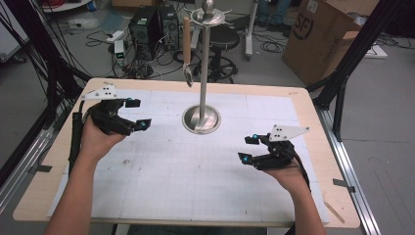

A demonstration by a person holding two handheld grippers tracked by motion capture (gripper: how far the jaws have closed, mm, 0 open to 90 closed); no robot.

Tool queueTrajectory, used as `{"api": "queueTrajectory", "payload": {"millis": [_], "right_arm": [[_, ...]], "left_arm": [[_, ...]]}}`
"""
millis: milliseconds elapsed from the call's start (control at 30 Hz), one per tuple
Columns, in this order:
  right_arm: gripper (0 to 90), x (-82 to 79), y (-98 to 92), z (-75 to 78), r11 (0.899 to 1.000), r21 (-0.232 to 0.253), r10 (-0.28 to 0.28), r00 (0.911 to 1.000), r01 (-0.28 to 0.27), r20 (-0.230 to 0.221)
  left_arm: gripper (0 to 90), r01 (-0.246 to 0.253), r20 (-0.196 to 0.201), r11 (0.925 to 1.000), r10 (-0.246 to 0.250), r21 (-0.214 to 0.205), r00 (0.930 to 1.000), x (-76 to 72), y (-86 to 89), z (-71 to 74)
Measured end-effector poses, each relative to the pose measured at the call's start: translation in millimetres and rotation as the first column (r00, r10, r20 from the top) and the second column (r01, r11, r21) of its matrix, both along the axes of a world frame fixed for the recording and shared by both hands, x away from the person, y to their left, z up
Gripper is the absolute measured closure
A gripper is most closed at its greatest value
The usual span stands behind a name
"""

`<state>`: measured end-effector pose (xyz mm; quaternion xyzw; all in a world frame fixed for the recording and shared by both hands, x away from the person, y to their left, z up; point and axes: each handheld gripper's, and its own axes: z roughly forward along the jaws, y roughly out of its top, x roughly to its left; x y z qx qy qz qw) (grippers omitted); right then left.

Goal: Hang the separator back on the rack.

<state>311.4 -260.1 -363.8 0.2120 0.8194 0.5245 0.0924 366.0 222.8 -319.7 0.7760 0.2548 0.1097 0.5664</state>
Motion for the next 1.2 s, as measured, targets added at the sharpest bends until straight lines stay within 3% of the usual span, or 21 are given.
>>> {"api": "queueTrajectory", "payload": {"millis": [133, 300, 533, 667, 767, 1200], "right_arm": [[34.6, 0.4, 0.7, -0.7, 1.0, -0.003, -0.003, 1.0, 0.003, -0.009], [34.6, 1.3, 0.0, -1.1, 1.0, -0.001, -0.003, 1.0, 0.003, -0.006], [34.6, 1.7, 1.3, -2.0, 1.0, -0.008, -0.001, 1.0, 0.001, -0.009], [34.6, 0.5, 0.2, -1.0, 1.0, -0.001, 0.002, 1.0, -0.002, -0.005], [34.6, -0.6, -3.1, 0.0, 1.0, 0.003, -0.002, 1.0, 0.002, 0.003], [34.5, -0.1, -10.6, -0.6, 1.0, 0.007, -0.019, 0.9998, 0.019, -0.001]], "left_arm": [[6.2, 0.016, -0.008, 0.9997, -0.017, -0.019, 0.9998, -4.3, 1.1, -10.7], [4.4, 0.018, -0.011, 0.9998, -0.018, 0.006, 0.9998, -8.3, -4.2, -16.4], [4.1, 0.027, -0.025, 0.9993, -0.028, -0.024, 0.9993, -9.0, -6.6, -24.4], [1.7, 0.024, -0.035, 0.9997, -0.024, -0.006, 0.9991, -7.9, -11.7, -29.0], [1.6, 0.019, -0.032, 0.9998, -0.018, 0.012, 0.9993, -8.6, -11.3, -29.7], [1.7, 0.023, -0.002, 0.9995, -0.023, -0.02, 0.9997, -19.6, -3.4, -29.5]]}}
